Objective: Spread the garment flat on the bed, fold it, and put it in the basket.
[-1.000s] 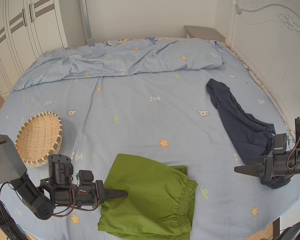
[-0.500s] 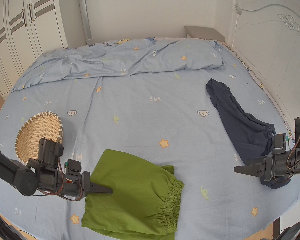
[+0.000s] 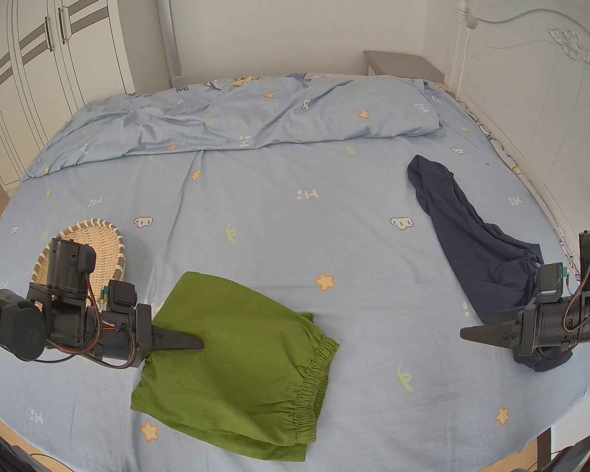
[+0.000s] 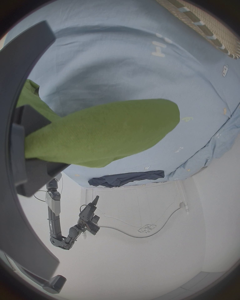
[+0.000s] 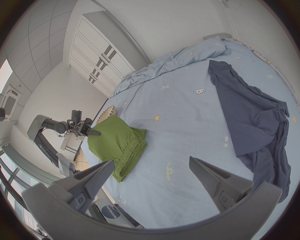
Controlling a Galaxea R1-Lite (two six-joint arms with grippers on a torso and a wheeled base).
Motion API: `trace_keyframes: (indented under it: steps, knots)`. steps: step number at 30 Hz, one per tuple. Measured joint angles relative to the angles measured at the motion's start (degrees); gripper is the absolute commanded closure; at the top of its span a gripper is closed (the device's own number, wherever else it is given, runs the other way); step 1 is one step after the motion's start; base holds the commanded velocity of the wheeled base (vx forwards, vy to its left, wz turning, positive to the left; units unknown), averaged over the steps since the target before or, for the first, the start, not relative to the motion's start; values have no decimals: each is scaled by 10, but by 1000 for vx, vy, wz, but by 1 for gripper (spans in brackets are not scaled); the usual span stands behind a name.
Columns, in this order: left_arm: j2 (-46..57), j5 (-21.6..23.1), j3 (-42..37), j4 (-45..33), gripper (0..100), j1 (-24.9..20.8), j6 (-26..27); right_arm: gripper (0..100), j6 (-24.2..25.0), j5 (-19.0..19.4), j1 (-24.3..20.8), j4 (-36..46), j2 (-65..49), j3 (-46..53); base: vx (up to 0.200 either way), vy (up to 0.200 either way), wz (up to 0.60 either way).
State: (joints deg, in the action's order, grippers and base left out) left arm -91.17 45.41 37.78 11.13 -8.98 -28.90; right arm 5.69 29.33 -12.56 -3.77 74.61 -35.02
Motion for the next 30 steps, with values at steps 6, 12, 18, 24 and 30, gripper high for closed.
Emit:
trace_keyframes:
  steps: [6, 12, 18, 24, 30]
  knots:
    - [3, -5, 1, -11, 100, -19, 0, 0, 0, -1, 0, 0, 0, -1, 0, 200, 0]
    - [4, -6, 1, -17, 100, -34, 0, 0, 0, -1, -1, 0, 0, -1, 0, 200, 0]
    - [4, -7, -2, -18, 100, -45, 0, 0, 0, -1, -1, 0, 0, -1, 0, 200, 0]
    - [4, -7, -5, -16, 100, -52, 0, 0, 2, -1, -1, -1, -2, -2, 0, 67, 0]
    - [6, -7, -6, -17, 100, -58, 0, 0, 16, -1, -5, -3, -3, -4, 0, 0, 0]
